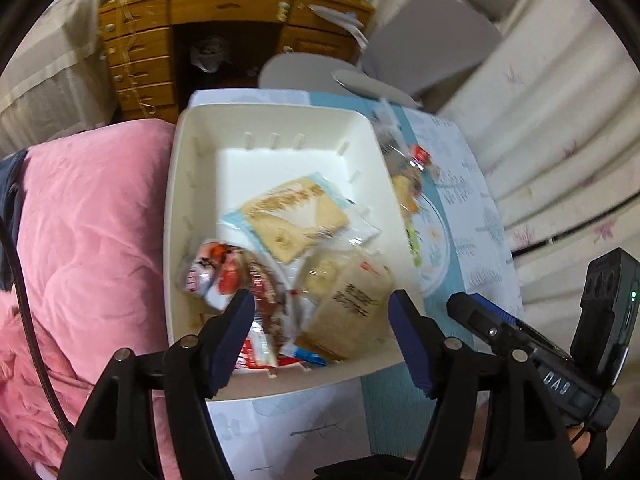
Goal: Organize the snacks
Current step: 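Lower both snacks into the white tray and open both grippers, then move both open grippers back toward the snacks on the plate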
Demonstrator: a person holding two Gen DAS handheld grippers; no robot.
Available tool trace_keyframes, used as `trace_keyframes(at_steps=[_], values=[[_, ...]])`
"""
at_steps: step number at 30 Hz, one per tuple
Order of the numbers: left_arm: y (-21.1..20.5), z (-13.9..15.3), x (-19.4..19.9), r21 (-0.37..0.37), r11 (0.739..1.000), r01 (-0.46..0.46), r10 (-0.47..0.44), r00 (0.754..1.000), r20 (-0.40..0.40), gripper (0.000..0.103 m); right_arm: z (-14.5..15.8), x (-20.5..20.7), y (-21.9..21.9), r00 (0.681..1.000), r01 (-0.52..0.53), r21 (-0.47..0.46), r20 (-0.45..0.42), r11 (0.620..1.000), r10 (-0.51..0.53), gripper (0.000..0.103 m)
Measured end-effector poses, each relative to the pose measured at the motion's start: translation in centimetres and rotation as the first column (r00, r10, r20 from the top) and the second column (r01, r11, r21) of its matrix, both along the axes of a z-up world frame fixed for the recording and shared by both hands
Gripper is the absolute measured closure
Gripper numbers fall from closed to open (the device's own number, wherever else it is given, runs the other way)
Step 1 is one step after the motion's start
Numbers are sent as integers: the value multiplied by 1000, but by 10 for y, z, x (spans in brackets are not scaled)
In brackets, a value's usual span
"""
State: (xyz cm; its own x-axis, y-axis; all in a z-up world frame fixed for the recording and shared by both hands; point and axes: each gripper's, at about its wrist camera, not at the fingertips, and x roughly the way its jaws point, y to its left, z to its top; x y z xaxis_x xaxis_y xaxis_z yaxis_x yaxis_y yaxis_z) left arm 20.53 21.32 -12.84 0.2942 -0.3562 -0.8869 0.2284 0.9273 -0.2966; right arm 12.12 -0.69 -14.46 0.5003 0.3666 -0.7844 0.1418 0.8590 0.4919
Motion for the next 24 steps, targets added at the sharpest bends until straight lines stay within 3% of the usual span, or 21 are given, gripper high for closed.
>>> trace_keyframes(at_steps=[9, 14, 24], values=[[-70, 13, 24, 19, 987, 160, -159, 986, -51, 35, -2, -10, -37, 996, 5, -118, 85, 993, 6, 32], [-104, 15, 45, 61, 983, 175, -171, 983, -72, 35, -8, -8, -50, 991, -22, -212, 125, 977, 49, 32], [-170, -27, 88, 177, 962, 207, -168, 962, -216, 35, -36, -4, -66, 971, -68, -367, 190, 928, 147, 32]])
